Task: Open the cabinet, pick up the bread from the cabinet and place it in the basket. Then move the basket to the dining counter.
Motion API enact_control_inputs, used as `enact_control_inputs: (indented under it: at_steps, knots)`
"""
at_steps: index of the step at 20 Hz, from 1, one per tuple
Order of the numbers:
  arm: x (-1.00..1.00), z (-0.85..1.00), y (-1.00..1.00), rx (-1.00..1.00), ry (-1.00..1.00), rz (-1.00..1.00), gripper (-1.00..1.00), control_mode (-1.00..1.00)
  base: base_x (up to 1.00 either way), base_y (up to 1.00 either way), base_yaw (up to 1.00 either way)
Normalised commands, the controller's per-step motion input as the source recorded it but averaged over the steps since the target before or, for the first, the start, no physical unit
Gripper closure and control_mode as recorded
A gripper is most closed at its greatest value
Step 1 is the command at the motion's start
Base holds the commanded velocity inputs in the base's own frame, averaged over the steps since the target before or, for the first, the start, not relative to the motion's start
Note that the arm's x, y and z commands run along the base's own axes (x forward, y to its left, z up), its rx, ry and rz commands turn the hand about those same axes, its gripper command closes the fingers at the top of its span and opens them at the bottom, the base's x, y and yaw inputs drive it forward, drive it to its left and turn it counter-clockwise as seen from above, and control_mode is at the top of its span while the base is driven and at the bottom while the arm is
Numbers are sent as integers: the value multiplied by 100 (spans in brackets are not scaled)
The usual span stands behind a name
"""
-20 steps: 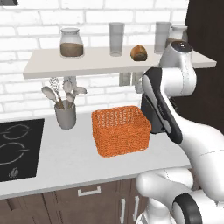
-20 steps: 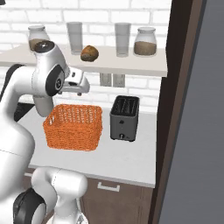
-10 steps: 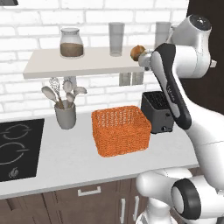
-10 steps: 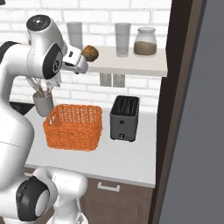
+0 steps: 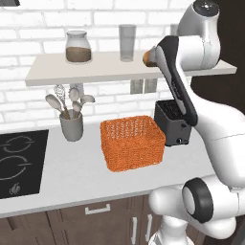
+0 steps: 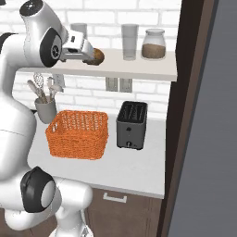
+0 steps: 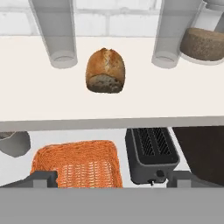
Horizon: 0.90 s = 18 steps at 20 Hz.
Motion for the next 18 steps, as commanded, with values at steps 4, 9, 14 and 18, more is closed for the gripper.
enact_control_inputs:
  at_steps: [4, 9, 14, 18]
  knots:
    - [41, 0, -11, 0, 0, 0, -100, -100, 0, 0, 0]
    - [52, 0, 0, 0, 0, 1, -100, -100, 0, 0, 0]
    - [62, 0, 0, 0, 0, 3, -100, -100, 0, 0, 0]
    - [44, 0, 0, 0, 0, 4, -100, -100, 0, 0, 0]
